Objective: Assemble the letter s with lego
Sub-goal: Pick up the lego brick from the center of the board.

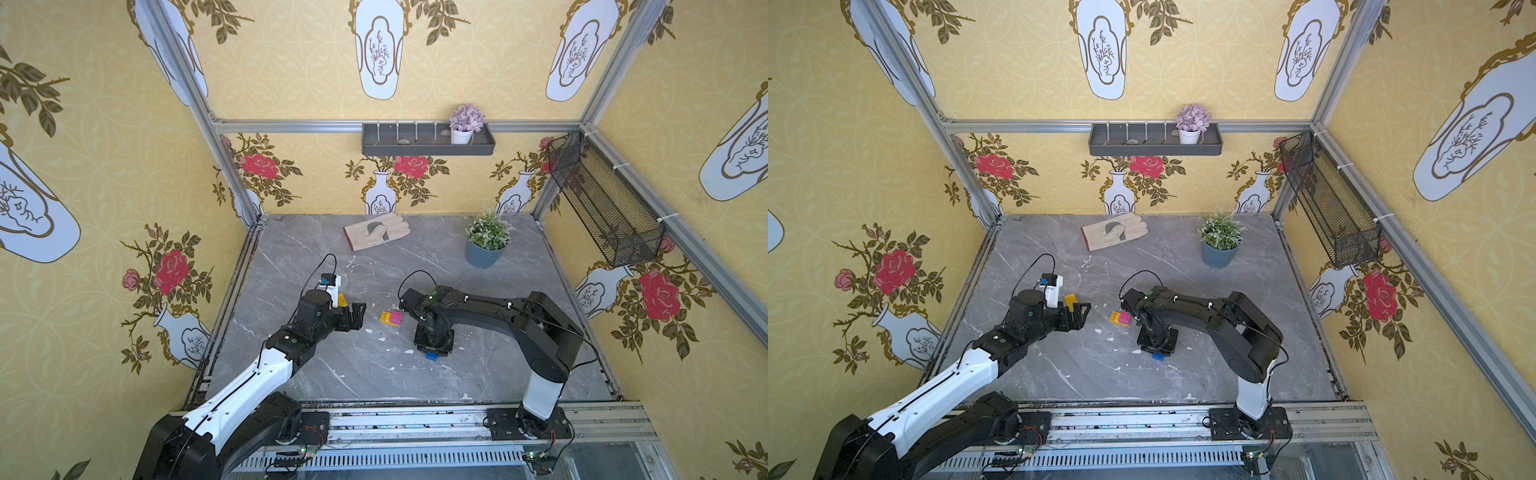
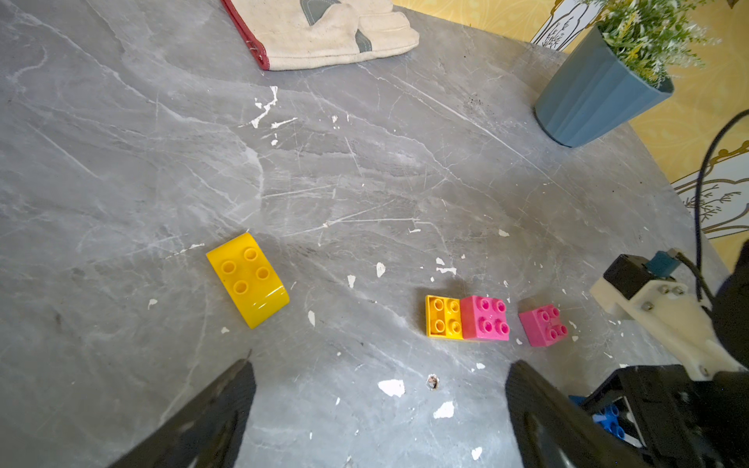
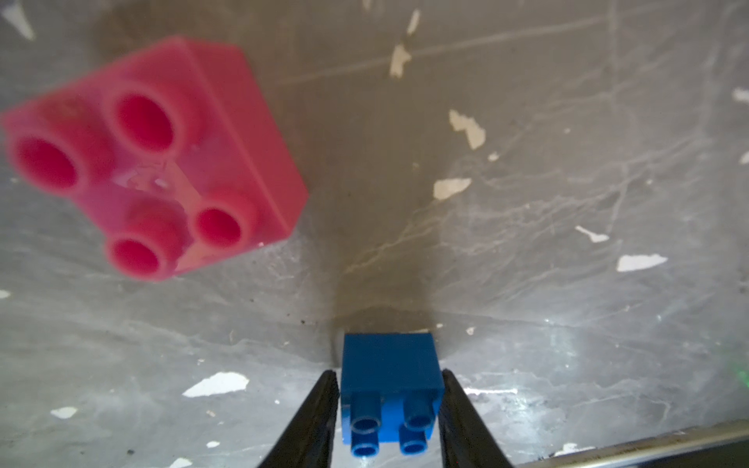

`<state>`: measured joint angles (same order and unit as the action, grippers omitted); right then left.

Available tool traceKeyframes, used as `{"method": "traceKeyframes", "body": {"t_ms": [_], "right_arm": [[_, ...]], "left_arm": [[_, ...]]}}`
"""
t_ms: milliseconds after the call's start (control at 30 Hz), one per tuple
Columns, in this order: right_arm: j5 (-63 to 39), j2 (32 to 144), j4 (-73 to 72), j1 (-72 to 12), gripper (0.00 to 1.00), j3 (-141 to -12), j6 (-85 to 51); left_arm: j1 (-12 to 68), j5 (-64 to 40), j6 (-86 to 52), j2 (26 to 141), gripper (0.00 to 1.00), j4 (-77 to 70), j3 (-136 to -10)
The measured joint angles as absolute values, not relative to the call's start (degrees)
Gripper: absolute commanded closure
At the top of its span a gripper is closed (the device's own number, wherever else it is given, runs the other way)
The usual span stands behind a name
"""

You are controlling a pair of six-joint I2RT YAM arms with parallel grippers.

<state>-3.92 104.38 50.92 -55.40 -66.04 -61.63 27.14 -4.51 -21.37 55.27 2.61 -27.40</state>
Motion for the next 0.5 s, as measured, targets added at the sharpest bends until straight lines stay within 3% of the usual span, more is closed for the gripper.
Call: {"method": "traceKeyframes", "body": {"t_ms": [500], "right_arm": [[-5.4, 101.2, 44.2, -53.3, 0.64, -60.2, -58.6]], "left_arm": [[27.1, -4.5, -21.2, 56.1, 0.01, 2.6, -27.4]]}}
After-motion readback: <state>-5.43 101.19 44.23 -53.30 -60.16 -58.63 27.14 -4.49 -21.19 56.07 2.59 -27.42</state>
